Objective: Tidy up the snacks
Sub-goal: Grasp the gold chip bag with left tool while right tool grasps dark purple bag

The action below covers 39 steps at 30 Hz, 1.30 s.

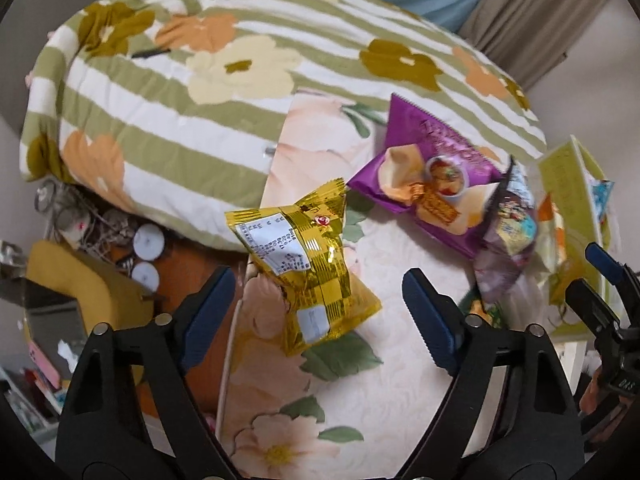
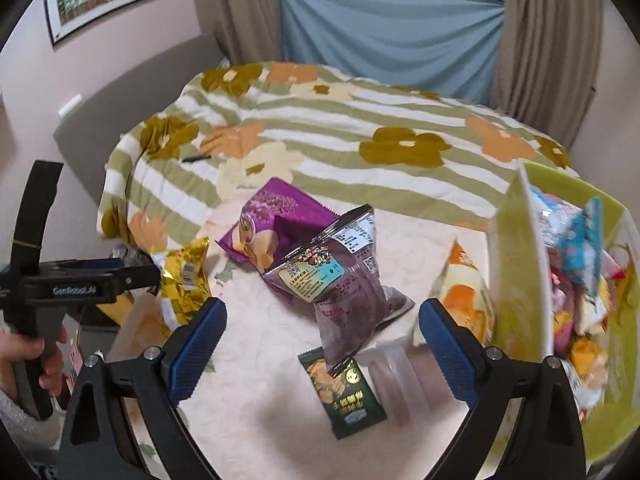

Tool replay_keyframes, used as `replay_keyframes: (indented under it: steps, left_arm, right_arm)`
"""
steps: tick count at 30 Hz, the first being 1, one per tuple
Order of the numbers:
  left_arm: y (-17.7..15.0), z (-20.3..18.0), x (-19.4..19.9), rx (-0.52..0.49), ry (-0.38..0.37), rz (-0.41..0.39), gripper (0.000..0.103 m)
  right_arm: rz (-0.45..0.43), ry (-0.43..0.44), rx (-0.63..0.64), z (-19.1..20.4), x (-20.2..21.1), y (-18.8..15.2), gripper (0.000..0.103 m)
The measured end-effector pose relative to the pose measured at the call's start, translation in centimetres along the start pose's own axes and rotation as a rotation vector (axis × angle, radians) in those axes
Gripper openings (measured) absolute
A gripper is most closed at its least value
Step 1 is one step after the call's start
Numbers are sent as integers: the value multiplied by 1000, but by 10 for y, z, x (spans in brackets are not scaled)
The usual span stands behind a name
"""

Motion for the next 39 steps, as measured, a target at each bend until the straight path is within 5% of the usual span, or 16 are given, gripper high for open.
replay_keyframes:
  steps: [10, 29, 35, 39]
  left_arm:
    - [2, 0, -48, 46, 60, 68, 58]
    - [-17, -14, -61, -9, 82, 117, 44]
    - [-22, -16, -51, -20, 72, 110, 44]
    - [-22, -18, -45, -28, 53, 106, 44]
  right_arm:
    - [81, 15, 152, -3, -44, 1, 96]
    - [170, 42, 257, -15, -86, -4, 95]
    - [175, 34, 278, -15, -99, -8, 89]
    - [170, 25, 304, -13, -101, -9, 69]
Point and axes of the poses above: each gripper's, at about its wrist camera, not at the fingertips, and x roughly against the way its jaws point, z to its left, y to its top, the point moved 6 cm from there along -x, roughly the way its jaws point, and after that the axes turned 6 degrees about -x, right-handed, at the moved point
